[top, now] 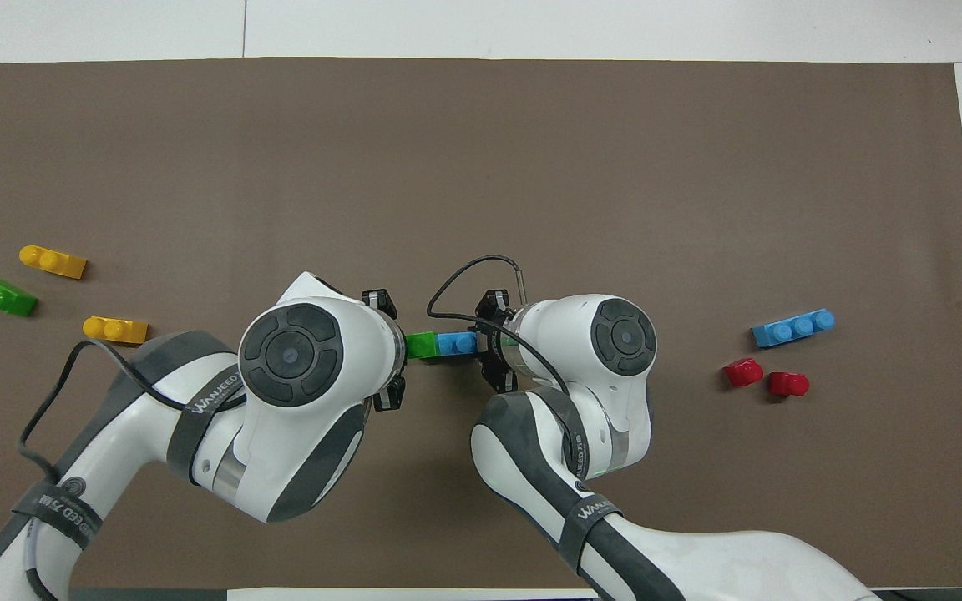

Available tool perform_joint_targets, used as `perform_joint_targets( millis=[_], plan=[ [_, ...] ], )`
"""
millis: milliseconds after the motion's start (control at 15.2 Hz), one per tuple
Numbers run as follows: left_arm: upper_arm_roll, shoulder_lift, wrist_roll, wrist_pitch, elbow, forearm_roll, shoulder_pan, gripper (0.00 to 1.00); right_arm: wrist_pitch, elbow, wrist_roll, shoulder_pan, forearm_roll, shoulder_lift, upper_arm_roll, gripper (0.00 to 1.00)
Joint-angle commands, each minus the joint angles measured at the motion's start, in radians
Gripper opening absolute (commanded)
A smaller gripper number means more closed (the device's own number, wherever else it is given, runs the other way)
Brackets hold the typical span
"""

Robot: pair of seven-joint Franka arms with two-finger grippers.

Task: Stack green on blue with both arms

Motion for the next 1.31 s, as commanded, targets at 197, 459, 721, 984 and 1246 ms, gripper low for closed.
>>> perform_joint_targets(
  millis=[197, 459, 721, 984, 1246],
  plan=[
    [0.018, 0.047, -0.033, 0.090, -0.019, -0.007, -0.035, 0.00, 0.033, -0.034, -0.003, 0.003, 0.025, -0.009, 0.000, 0.00],
    [0.018, 0.057, -0.035, 0.111, -0.033, -0.004, -0.035, 0.00, 0.057, -0.043, 0.000, 0.003, 0.026, -0.005, 0.000, 0.00],
    [0.018, 0.060, -0.036, 0.139, -0.051, 0.001, -0.038, 0.00, 0.059, -0.051, -0.003, 0.003, 0.026, -0.006, 0.000, 0.00],
    [0.021, 0.081, -0.045, 0.158, -0.053, 0.001, -0.049, 0.00, 0.059, -0.051, -0.003, 0.001, 0.026, -0.006, 0.000, 0.00],
    [0.021, 0.098, -0.064, 0.182, -0.053, 0.004, -0.057, 0.00, 0.059, -0.052, -0.003, 0.001, 0.026, -0.005, 0.000, 0.00]
  ],
)
